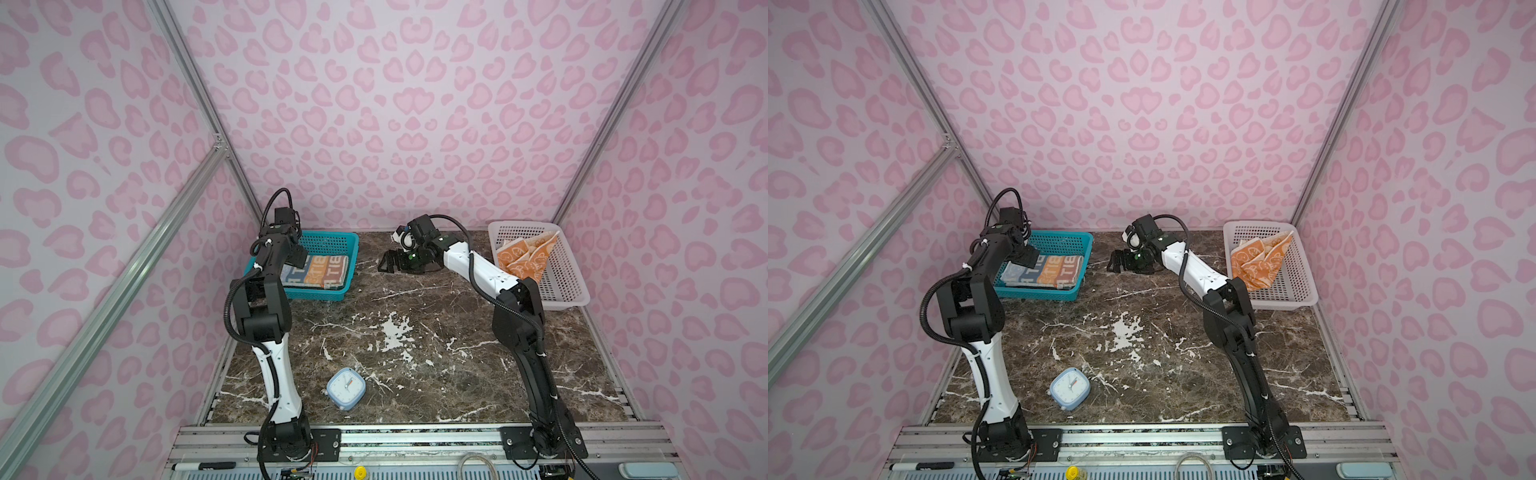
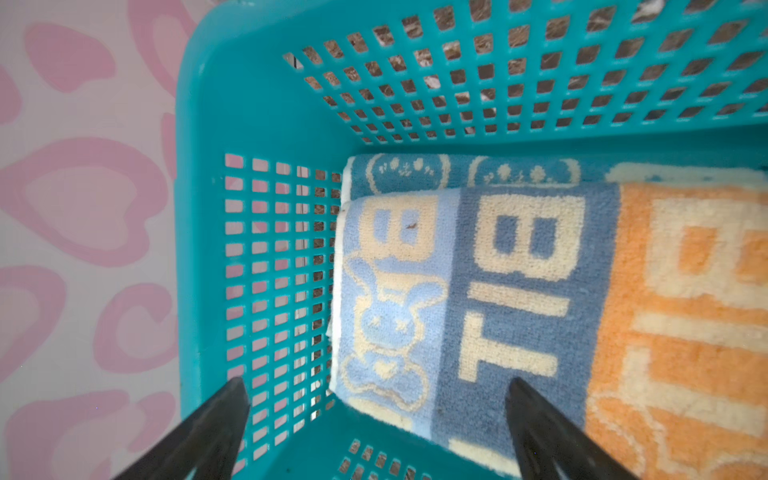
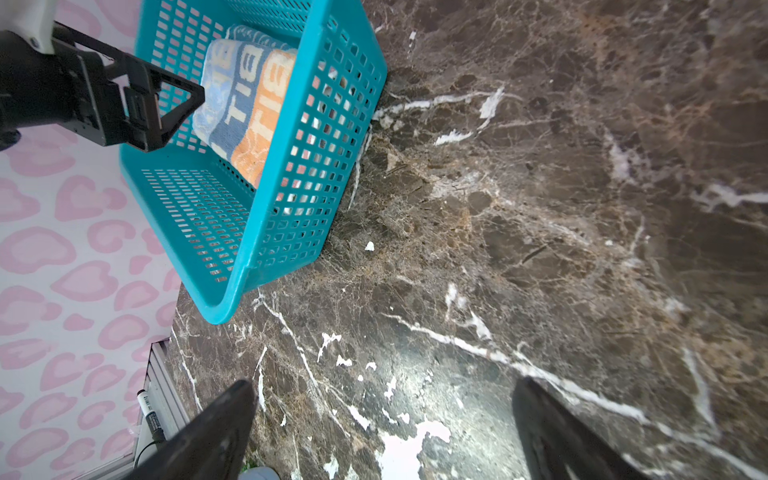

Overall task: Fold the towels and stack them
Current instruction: 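Lower the striped towel flat into the teal basket and open the left gripper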

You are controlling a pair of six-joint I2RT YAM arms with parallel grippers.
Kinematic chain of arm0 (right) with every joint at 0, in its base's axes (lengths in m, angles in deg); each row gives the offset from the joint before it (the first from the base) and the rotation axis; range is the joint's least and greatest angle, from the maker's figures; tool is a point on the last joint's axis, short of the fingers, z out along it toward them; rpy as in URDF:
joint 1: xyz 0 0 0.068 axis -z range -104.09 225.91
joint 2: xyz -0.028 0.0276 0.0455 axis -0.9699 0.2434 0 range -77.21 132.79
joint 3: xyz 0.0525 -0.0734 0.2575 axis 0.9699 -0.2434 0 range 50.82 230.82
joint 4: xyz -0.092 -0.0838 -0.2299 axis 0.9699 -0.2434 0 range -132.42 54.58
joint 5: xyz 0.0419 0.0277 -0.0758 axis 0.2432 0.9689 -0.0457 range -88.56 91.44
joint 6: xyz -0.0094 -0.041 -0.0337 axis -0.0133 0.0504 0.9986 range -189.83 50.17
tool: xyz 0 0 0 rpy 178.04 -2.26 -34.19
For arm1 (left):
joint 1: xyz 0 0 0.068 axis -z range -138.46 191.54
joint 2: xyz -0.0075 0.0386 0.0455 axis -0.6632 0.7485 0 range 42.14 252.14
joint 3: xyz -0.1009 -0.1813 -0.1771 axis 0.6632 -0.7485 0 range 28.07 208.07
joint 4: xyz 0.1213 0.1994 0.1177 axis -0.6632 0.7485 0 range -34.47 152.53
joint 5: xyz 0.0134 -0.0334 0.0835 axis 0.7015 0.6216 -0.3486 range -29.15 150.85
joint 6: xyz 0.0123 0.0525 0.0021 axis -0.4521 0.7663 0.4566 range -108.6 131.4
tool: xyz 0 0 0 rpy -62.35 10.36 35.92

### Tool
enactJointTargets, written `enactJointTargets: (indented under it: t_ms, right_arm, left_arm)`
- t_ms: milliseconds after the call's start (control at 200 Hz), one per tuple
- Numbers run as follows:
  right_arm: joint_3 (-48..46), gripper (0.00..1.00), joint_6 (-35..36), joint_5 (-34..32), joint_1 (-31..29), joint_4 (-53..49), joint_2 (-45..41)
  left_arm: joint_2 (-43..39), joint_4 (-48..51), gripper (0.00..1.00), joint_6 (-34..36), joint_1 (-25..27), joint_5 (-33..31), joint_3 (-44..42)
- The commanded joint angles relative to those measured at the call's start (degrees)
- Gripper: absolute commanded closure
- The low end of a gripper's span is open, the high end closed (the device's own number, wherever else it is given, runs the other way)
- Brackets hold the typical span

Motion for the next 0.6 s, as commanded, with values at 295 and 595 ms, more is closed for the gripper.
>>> enactJointTargets:
  t_ms: [295,595]
  right_arm:
    - [-1.56,0.02,0.50,-0.17,-0.05,1.51,-1.23]
    - [-2.85,0.02,0.52,-0.36,0.12,2.09,-1.42]
  left_arm:
    - [-1.84,-1.41,0.02,-0.22,2.09,1.70,0.40]
    - [-2.97,-2.12,0.02,-0.47,4.18,2.47,0.43]
